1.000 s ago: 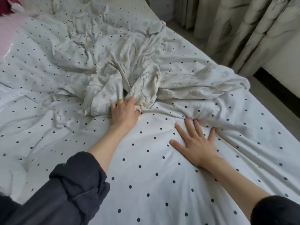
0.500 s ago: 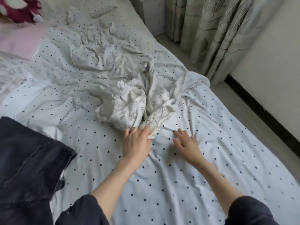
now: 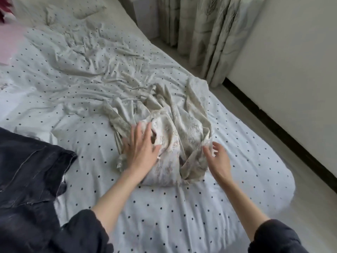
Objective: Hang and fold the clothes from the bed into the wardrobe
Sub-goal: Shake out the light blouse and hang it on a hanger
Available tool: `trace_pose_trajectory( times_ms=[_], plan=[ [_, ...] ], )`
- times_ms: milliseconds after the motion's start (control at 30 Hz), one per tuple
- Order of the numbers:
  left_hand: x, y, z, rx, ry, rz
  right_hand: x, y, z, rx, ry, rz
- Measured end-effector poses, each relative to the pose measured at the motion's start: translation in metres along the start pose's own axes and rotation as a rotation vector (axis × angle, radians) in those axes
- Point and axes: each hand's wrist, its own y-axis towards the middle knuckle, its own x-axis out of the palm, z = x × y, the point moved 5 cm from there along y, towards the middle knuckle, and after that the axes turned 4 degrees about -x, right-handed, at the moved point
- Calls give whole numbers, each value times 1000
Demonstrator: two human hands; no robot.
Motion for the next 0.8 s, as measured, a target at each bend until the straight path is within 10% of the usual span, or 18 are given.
trace_pose_trajectory(
  times_ms=[100,367,567,800],
  plan=[
    [-5,4,-13,-171,-52,-141,5,-14,-23,-211,-123,59],
    [43,-78,62,630,144,-373,-15,-26,-39,81,275,-108],
    [24,-68,46,605,6,-146,-1,-39,-36,-58,-97,-218],
    [14,-59,28,456,53,-284,5,-42,-25,26,-287,-23]
  ],
)
